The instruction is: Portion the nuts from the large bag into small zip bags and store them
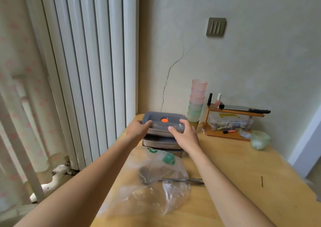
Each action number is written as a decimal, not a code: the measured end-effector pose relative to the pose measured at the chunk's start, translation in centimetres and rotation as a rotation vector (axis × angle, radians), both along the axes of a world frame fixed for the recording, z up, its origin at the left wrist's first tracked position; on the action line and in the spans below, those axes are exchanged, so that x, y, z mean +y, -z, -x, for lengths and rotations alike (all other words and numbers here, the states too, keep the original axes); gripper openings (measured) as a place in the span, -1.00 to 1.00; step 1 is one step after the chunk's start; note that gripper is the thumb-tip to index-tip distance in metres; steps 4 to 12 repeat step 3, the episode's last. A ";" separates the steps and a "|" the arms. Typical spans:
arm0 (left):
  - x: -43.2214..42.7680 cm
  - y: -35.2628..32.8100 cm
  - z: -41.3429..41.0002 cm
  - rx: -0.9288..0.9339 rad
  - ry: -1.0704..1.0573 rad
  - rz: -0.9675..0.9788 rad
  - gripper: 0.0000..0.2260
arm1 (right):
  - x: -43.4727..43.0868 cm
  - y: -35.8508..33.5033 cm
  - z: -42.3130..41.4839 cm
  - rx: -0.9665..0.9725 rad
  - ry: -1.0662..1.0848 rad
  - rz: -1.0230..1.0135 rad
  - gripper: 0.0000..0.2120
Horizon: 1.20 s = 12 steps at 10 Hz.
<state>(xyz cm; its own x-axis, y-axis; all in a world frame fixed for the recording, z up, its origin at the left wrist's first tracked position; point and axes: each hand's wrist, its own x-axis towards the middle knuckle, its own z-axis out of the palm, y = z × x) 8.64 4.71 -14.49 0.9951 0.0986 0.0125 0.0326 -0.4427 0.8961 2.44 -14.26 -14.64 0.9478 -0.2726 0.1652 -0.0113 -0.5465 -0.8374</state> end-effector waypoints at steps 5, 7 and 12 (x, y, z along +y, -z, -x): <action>-0.8 -2.9 2.9 -0.227 -0.120 -0.110 -0.43 | -0.6 -1.7 2.7 -0.050 0.014 -0.055 -0.32; -0.8 -2.9 2.9 -0.227 -0.120 -0.110 -0.43 | -0.6 -1.7 2.7 -0.050 0.014 -0.055 -0.32; -0.8 -2.9 2.9 -0.227 -0.120 -0.110 -0.43 | -0.6 -1.7 2.7 -0.050 0.014 -0.055 -0.32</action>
